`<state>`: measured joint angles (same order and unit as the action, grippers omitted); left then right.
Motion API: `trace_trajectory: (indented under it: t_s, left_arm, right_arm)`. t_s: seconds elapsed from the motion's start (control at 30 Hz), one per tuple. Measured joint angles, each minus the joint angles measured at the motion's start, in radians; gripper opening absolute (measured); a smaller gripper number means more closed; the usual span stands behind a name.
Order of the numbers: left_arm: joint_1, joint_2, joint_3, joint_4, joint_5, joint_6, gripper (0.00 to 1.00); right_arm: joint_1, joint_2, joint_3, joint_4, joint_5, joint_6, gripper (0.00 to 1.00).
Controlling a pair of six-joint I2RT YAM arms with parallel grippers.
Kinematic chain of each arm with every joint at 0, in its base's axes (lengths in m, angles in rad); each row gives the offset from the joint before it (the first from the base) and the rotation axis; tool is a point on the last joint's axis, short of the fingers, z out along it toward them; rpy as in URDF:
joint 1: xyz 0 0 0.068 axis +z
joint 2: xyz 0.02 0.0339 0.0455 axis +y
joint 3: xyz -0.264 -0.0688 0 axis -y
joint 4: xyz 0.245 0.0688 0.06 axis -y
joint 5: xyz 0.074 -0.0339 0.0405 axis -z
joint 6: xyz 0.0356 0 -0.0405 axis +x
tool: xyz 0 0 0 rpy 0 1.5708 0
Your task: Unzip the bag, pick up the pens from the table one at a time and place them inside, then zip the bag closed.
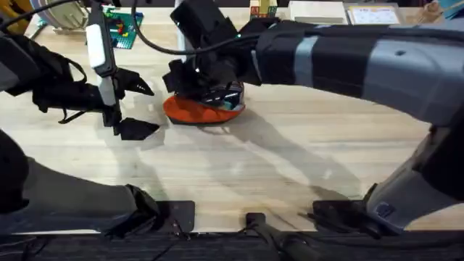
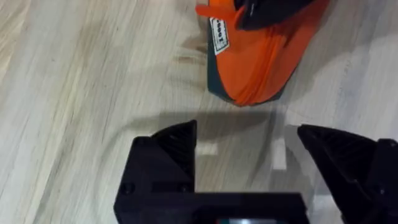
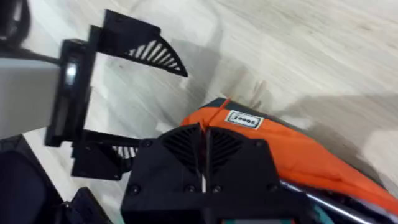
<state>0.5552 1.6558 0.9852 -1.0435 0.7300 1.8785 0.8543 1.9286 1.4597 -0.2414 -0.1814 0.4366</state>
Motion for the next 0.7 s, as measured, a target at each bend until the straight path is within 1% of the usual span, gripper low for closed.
trace_trajectory:
  t_s: [0.2, 0.27, 0.3, 0.4, 0.57, 0.7]
  left_arm:
    - [0.0, 0.0, 0.0, -0.003, 0.024, 0.0, 0.993]
    - [0.0, 0.0, 0.0, -0.005, 0.049, 0.0, 0.993]
    - [0.0, 0.0, 0.0, -0.008, 0.106, 0.0, 0.993]
    - [0.0, 0.0, 0.0, -0.008, 0.154, 0.0, 0.993]
    - [0.0, 0.0, 0.0, -0.008, 0.201, 0.0, 0.993]
    - [-0.004, 0.015, 0.0, -0.008, 0.225, -0.001, 0.993]
  right_arm:
    - [-0.001, -0.057, 0.0, -0.006, 0.0, -0.018, 0.031]
    - [-0.002, -0.07, 0.0, -0.006, 0.0, -0.022, 0.031]
    - [-0.002, -0.074, 0.0, -0.007, 0.0, -0.025, 0.031]
    - [-0.002, -0.074, 0.0, -0.008, 0.0, -0.026, 0.031]
    - [-0.002, -0.074, 0.0, -0.008, 0.0, -0.026, 0.031]
    - [-0.002, -0.074, 0.0, -0.008, 0.0, -0.026, 0.03]
